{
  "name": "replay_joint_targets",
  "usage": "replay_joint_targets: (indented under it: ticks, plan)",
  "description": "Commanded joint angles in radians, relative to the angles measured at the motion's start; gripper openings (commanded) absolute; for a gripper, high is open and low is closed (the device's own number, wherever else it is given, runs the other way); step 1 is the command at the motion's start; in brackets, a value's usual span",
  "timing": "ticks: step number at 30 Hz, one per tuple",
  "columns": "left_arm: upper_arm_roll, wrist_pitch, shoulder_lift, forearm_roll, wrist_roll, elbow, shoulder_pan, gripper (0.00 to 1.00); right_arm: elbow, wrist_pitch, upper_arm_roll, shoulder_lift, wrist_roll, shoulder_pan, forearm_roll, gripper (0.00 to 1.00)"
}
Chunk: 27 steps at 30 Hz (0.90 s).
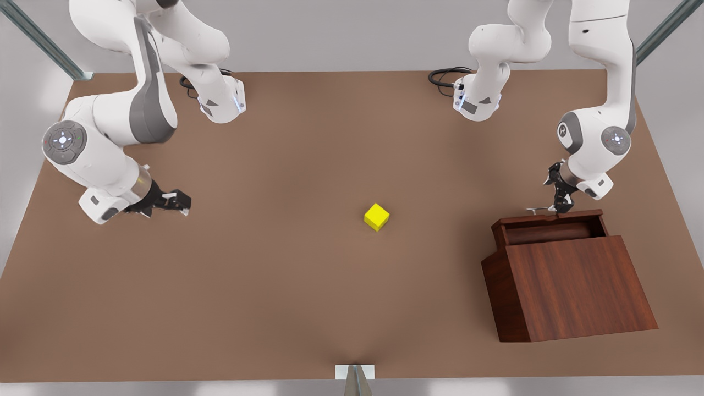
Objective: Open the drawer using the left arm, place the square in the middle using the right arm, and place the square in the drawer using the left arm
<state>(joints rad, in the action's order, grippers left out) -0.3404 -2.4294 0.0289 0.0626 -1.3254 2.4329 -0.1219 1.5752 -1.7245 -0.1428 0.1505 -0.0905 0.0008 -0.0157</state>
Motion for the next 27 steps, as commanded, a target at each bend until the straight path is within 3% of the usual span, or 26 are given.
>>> replay_joint_targets:
  ticks: [1,5,27]
  plan:
    - [0.001,0.001,0.002,0.002,0.000,0.000,-0.005,1.00,-0.004,-0.003,0.000,0.012,0.002,-0.008,-0.012,1.00]
    - [0.001,0.007,0.003,0.002,0.000,0.000,-0.007,1.00,-0.086,0.023,-0.003,0.040,-0.064,-0.005,-0.035,1.00]
    - [0.001,0.113,0.039,0.000,-0.002,0.006,-0.016,1.00,-0.076,-0.001,-0.001,0.072,-0.080,-0.002,-0.029,1.00]
